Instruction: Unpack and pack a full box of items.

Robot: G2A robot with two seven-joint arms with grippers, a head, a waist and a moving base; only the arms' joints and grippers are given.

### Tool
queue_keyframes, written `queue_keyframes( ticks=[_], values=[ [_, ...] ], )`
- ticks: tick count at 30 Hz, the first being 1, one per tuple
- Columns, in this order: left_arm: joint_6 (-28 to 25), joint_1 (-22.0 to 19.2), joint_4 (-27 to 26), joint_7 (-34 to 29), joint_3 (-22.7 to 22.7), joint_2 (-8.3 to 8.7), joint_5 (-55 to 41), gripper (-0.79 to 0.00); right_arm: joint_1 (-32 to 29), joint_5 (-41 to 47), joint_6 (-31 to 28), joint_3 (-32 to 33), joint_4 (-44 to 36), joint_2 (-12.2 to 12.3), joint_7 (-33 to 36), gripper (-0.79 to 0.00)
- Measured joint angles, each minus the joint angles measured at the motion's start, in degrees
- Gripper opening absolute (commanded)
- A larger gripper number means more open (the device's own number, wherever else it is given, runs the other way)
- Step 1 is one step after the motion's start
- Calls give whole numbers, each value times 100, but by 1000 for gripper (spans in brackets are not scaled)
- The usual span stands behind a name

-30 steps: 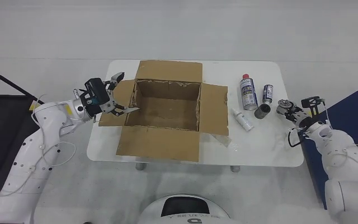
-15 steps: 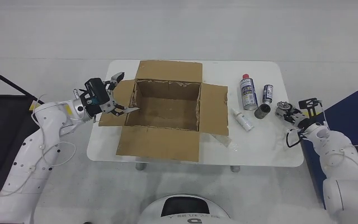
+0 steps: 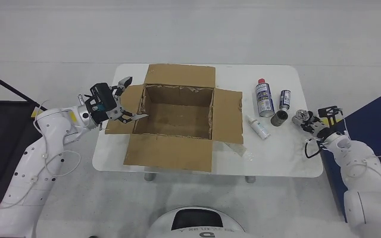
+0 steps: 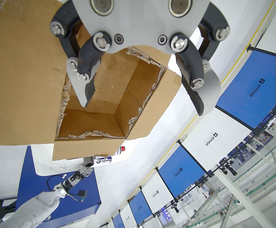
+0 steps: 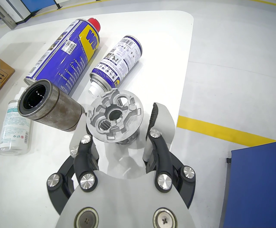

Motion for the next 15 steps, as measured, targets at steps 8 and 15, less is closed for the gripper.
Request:
queue_keyframes(
  ticks=[8, 15],
  values=[
    [0, 0, 0, 0, 0, 0, 0, 0, -167, -34, -7, 3, -50, 104, -322, 0],
    [0, 0, 0, 0, 0, 0, 0, 0, -524, -168, -316, 108, -225, 360, -1152, 0]
  ],
)
